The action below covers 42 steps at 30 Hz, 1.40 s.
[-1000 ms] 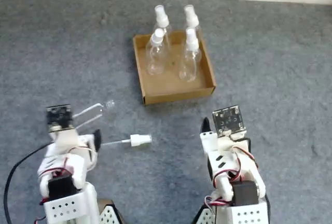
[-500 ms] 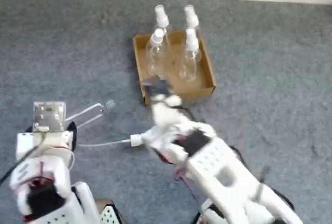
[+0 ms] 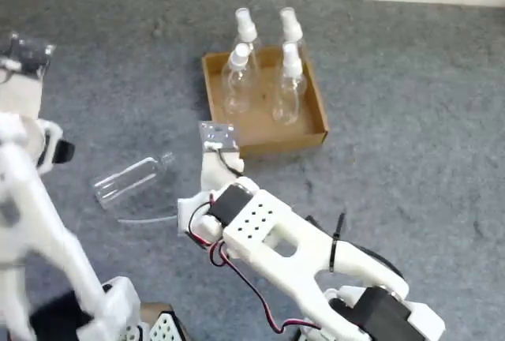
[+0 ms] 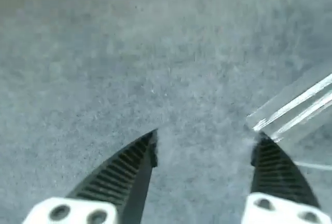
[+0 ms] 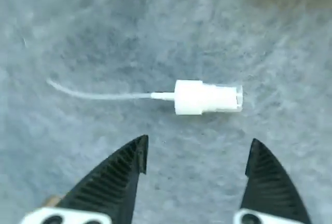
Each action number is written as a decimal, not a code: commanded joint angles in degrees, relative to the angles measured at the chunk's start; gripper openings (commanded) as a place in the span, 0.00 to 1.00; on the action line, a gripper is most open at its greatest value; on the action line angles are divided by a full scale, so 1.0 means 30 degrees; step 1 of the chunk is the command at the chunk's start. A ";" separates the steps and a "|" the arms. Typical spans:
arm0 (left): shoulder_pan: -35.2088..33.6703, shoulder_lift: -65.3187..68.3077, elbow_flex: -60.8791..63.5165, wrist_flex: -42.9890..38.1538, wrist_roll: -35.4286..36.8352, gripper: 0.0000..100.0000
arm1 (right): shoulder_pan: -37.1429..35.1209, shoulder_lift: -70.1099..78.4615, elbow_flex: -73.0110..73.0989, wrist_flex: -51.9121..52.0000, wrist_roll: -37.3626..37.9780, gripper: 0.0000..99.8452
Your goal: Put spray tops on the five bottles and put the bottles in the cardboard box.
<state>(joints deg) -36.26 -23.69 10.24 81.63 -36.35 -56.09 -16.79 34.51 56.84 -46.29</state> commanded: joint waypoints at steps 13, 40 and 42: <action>0.6462 0.6930 -0.2447 0.0850 -0.0410 0.24 | 0.1890 -0.0073 0.0601 -0.3209 -0.2139 0.25; 0.6549 1.2176 0.2769 -0.6242 -0.3487 0.28 | 1.0476 -0.0308 0.2476 0.1890 0.6623 0.25; 0.6930 1.2117 0.2769 -0.6242 -0.3458 0.21 | 1.2059 -0.0308 0.2476 0.2769 0.8674 0.25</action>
<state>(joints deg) -16.48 12.88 20.09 63.78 -46.64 -26.37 -16.70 42.51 61.32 -28.70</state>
